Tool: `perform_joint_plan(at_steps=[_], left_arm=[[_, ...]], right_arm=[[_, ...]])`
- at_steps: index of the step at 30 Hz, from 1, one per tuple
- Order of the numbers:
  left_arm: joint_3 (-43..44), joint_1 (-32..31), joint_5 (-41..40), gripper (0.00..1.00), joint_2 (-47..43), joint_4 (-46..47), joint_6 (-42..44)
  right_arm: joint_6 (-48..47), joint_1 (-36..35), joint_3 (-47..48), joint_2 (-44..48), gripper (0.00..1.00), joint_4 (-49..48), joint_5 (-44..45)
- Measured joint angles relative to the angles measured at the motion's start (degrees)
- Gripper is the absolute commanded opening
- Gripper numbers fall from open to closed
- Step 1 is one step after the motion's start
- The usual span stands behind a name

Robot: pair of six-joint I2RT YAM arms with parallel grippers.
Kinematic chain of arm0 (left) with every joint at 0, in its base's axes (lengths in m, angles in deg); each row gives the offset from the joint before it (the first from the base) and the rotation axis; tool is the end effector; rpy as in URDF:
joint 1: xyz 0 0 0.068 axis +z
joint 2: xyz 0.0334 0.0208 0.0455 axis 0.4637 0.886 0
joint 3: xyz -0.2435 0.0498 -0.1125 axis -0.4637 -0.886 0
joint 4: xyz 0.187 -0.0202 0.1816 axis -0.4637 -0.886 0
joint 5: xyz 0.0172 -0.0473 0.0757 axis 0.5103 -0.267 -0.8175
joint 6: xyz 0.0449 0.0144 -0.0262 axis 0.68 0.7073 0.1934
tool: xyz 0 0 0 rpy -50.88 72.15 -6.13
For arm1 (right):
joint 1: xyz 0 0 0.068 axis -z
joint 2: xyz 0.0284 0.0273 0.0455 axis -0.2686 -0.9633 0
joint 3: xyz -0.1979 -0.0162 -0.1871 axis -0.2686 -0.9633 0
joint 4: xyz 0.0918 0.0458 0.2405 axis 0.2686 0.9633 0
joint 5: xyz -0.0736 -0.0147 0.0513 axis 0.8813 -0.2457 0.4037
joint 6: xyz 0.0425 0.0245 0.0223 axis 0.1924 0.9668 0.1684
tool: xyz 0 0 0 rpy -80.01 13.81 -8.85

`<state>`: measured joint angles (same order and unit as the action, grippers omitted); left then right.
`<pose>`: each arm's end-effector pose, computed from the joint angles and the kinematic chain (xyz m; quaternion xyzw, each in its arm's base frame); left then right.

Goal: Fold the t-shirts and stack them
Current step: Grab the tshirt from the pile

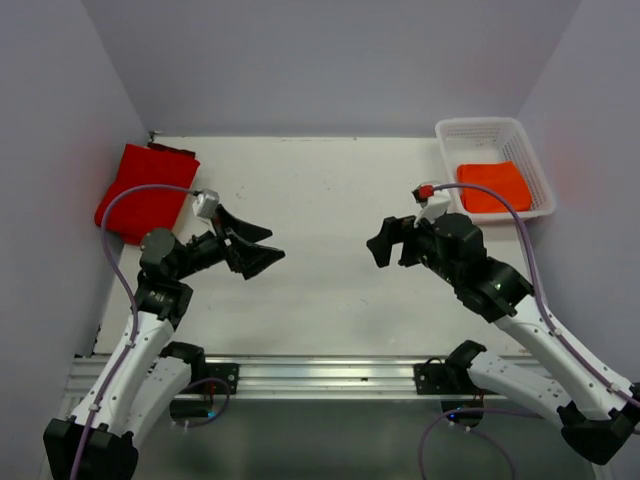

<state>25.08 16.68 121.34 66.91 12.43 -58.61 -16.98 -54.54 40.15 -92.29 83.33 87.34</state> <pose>0.1619 -0.0595 0.3173 0.1625 0.6648 -0.5445 0.4849 0.1420 0.1085 0.3544 -0.0889 0.8215 0.2312 0.5135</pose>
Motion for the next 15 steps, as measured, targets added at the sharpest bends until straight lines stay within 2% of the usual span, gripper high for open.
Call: perform_joint_plan(at_steps=[6, 9, 12, 15], left_arm=[[-1.2, -1.4, 1.3, 1.00, -1.7, -0.2, 2.3], [-1.6, -1.5, 1.3, 1.00, -2.2, -0.5, 3.0], [-2.1, -1.5, 1.0, 1.00, -2.9, -1.7, 3.9], [-2.1, -1.6, 0.1, 1.00, -4.2, -4.5, 5.1]], right_arm=[[-1.5, 0.0, 2.6, -3.7, 0.99, 0.3, 0.2], [-2.8, 0.2, 6.1, -8.7, 0.99, 0.9, 4.2], [-3.7, 5.9, 17.6, -20.6, 0.99, 3.4, 10.1], [-2.9, 17.3, 29.8, -34.2, 0.99, 4.6, 13.3]])
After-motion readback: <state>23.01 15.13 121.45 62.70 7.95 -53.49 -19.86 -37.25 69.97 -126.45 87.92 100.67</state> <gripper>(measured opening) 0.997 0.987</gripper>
